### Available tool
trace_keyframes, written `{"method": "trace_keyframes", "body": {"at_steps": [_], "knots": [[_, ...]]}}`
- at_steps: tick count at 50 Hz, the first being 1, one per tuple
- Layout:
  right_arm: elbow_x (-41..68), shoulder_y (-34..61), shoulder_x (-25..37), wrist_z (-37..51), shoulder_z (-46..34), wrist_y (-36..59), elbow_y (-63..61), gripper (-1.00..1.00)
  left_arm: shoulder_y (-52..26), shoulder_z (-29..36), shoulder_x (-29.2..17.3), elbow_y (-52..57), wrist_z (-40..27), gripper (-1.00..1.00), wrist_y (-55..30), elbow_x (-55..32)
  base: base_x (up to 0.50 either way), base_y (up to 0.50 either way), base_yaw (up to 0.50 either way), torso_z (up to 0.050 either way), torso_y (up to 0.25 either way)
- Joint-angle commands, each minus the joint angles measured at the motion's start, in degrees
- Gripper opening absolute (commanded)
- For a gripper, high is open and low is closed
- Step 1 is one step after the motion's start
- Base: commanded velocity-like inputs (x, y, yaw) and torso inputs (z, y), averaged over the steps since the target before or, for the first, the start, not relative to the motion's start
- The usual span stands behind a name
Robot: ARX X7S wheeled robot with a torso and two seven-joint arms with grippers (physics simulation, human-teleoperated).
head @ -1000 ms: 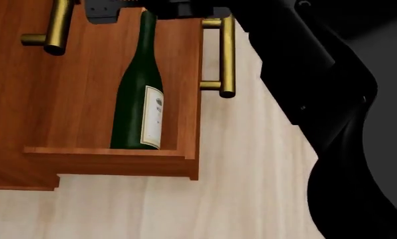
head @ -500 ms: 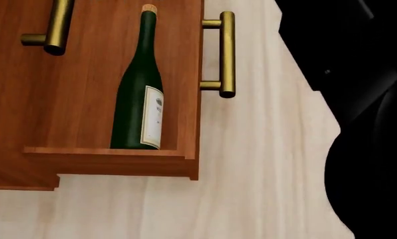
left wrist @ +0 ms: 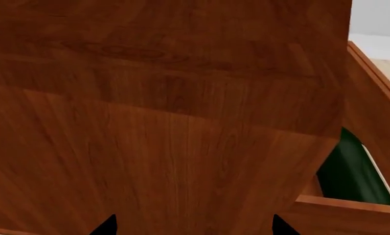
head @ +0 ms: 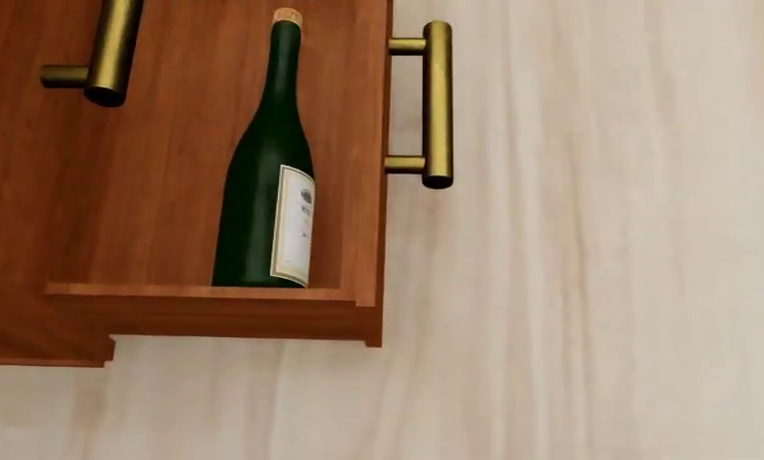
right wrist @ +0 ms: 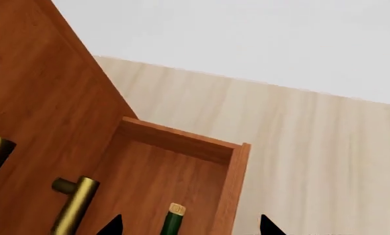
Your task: Put the wine bottle in the bottom drawer of the cabinet.
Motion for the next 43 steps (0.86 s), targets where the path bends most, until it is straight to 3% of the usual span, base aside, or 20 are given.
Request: {"method": "trace_keyframes", "body": {"at_steps": [1,12,24,43], "knots": [[4.3,0.2,12.4,10.1,5.6,-3.1,-21.5,1.0,-0.1,-0.2,0.3,0.3,-0.4,1.0,-0.9,-0.2,0.0,0.0,0.0,0.0,0.0],[8.6,-1.5,22.1,19.1,9.5,-6.0,-39.1,1.0,0.1,-0.4,-0.1,0.4,-0.4,1.0,-0.9,-0.3,0.0,0.0,0.0,0.0,0.0],[9.8,-5.6,31.0,21.3,13.0,-10.8,-50.2,1.0,-1.4,-1.2,-2.3,2.6,-1.2,1.0,-3.1,-0.7,0.0,0.0,0.0,0.0,0.0],[6.3,-5.5,38.7,28.3,14.5,-10.5,-65.0,1.0,-1.5,-1.6,-3.3,3.7,-1.5,1.0,-3.5,-0.2,0.0,0.0,0.0,0.0,0.0]]}}
